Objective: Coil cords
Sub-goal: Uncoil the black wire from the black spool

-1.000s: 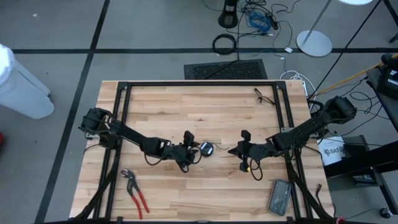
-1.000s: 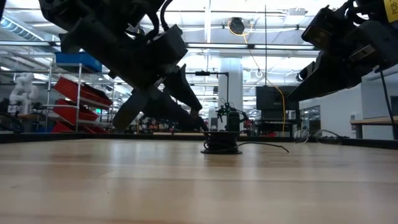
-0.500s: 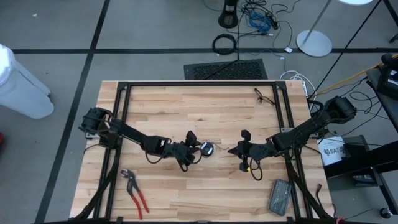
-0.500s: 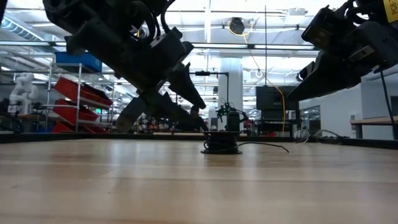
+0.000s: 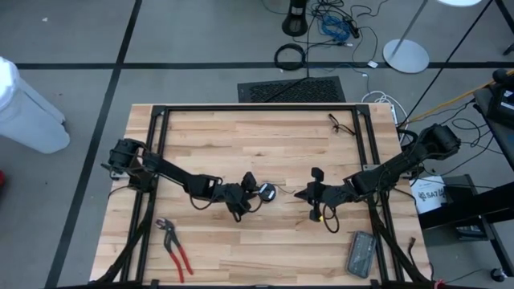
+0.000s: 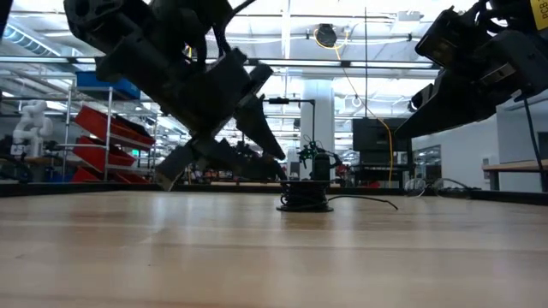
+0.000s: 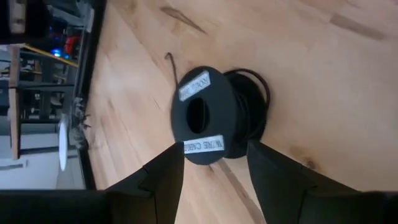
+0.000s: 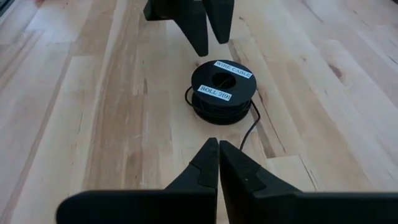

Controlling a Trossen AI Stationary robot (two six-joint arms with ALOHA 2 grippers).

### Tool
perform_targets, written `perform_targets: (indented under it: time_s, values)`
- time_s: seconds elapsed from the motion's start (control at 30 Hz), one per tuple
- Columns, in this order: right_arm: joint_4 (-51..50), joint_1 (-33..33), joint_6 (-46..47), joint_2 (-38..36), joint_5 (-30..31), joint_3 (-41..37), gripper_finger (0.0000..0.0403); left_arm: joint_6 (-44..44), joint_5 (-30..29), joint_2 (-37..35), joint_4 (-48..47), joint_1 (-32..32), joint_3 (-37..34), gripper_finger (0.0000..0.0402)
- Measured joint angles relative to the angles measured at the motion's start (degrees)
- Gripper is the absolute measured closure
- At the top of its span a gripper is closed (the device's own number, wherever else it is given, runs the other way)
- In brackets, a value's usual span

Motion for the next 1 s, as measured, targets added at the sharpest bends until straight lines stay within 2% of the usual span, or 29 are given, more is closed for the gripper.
perform_targets:
  time_s: [0.2, 1.0]
  values:
    - [0.01, 0.0, 0.06, 0.0, -0.02, 0.0, 0.0403, 1.72, 1.04, 2.05, 0.14, 0.35, 0.56, 0.0219]
    - [-0.08, 0.0, 0.03, 0.0, -0.04, 0.0, 0.0403, 3.56, 2.29, 2.12, -2.77, 3.05, 0.87, 0.0219]
